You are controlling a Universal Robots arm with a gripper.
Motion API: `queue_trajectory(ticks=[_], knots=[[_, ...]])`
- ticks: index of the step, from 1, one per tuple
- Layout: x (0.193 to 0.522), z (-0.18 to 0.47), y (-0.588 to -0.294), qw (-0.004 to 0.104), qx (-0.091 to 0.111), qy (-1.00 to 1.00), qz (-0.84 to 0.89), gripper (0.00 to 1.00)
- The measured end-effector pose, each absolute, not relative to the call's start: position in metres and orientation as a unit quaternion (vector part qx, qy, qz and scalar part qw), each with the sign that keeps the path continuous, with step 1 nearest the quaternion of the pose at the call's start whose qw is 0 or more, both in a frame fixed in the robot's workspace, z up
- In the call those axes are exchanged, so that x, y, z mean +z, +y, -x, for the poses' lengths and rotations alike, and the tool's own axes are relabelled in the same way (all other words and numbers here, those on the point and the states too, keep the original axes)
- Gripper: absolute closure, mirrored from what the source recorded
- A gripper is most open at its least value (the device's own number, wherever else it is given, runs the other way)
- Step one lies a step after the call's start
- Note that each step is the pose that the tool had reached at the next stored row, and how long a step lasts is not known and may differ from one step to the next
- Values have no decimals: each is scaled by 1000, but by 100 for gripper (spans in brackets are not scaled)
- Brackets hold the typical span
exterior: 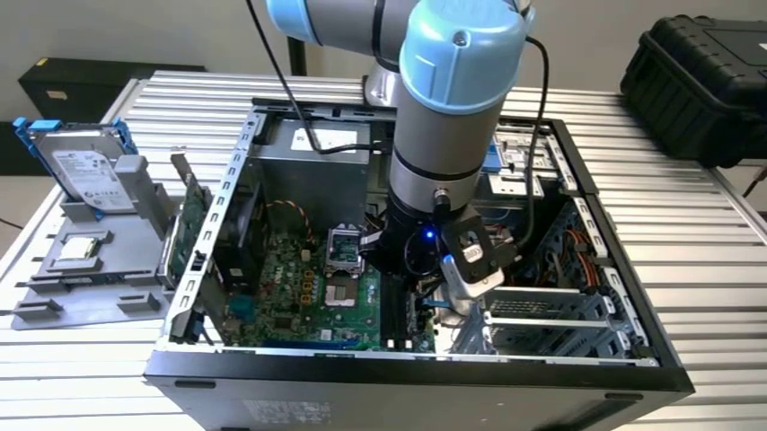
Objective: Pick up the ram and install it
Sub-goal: 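Insert the ram into the slot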
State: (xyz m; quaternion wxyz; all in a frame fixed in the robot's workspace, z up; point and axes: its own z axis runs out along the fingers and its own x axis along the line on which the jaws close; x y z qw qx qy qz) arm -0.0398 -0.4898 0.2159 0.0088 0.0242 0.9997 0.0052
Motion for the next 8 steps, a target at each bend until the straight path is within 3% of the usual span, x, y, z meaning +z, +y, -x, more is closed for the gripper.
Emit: queue_trajectory(ticks=[8], knots=[[217, 40, -490, 9, 8, 1000, -24, 100]])
